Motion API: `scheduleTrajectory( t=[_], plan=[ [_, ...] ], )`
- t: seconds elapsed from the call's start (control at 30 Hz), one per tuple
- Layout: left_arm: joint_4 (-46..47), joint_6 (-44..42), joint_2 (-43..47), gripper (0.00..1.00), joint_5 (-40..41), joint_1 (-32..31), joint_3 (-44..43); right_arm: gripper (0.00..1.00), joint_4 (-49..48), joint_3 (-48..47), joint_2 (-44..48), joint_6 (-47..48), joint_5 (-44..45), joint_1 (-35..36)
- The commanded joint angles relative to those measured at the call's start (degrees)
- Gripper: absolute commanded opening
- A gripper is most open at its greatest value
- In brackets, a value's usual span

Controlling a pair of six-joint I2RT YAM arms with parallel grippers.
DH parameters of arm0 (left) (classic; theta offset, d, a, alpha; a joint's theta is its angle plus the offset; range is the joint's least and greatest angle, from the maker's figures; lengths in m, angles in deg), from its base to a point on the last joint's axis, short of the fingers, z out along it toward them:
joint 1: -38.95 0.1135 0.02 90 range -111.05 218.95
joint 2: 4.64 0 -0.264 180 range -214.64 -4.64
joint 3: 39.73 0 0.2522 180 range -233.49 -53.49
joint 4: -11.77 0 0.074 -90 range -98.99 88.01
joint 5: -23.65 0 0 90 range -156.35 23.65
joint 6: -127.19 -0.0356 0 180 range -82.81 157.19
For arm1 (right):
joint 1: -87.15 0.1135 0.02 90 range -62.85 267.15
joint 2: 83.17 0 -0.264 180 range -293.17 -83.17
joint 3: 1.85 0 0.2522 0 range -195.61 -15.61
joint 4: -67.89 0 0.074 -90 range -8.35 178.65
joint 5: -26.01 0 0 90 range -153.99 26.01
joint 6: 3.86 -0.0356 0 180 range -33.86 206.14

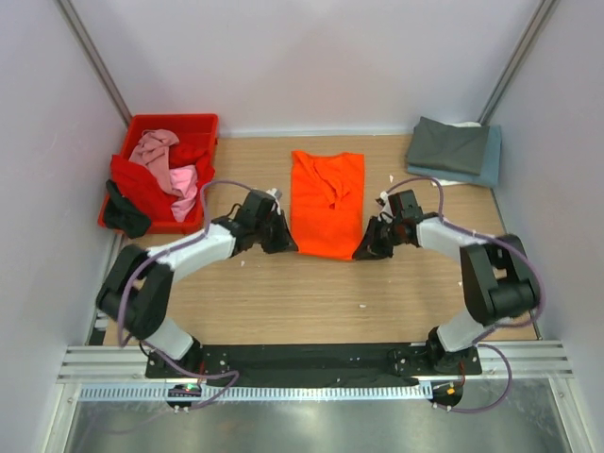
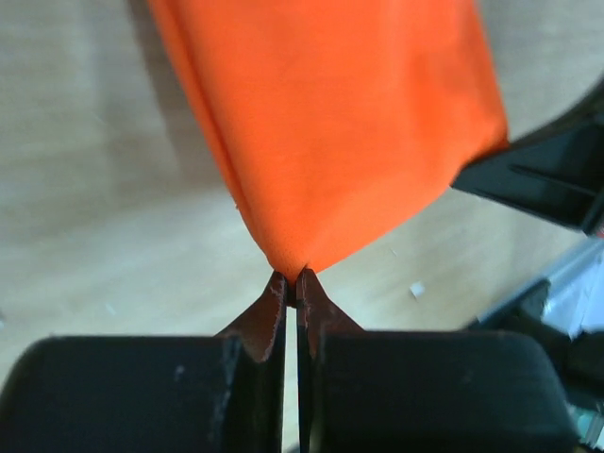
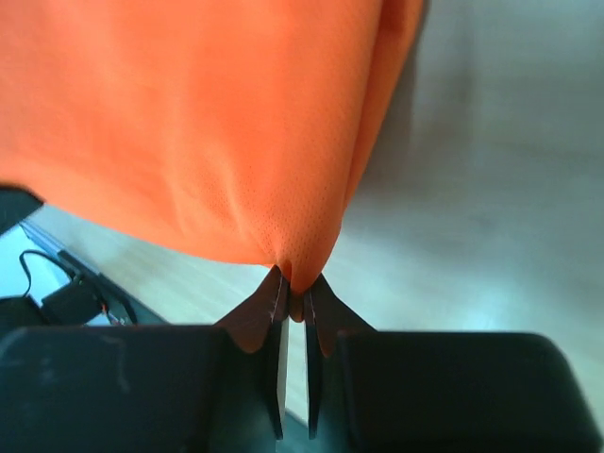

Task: Fold and stack the t-shirts
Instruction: Fold the tshirt

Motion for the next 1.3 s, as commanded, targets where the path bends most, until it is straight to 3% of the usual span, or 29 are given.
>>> scheduleTrajectory(
  t=[0.0,0.27,0.43,0.8,1.1,1.17,1.2,1.23,1.27],
  plan=[
    [-9.7,2.4,12.9,0.00,4.7,-4.7,2.7,0.08,5.2,3.8,12.0,-3.8,3.0,2.7],
    [-23.7,8.0,31.2,0.01,6.8,-8.2,8.0,0.04,16.9,10.3,36.2,-12.2,7.3,10.1],
    [-29.0,7.8,34.7,0.02,10.1,-8.3,6.0,0.04,18.7,8.2,40.2,-15.0,7.5,11.6],
    [-30.1,4.0,24.4,0.02,8.9,-6.2,-2.3,0.02,20.8,-5.6,26.5,-7.9,7.7,11.6],
    [-28.1,-1.7,13.8,0.06,0.9,3.1,-10.8,0.01,18.0,-14.6,11.9,-4.1,5.5,7.8],
    [-26.5,-2.3,5.3,0.06,-1.2,6.9,-15.6,0.01,16.5,-21.2,6.4,-3.6,8.3,5.2],
    [-26.7,-2.5,2.0,0.07,-3.2,8.4,-18.6,0.03,14.8,-24.4,-0.6,-3.5,8.6,4.3],
    [-26.7,-3.9,-2.3,0.11,-4.5,10.7,-22.2,0.05,13.5,-28.1,-5.6,-3.1,9.3,2.8],
    [-26.4,-3.8,-9.5,0.18,-2.6,11.8,-30.0,0.05,13.4,-38.0,-10.6,-2.3,9.2,1.9]
  ],
)
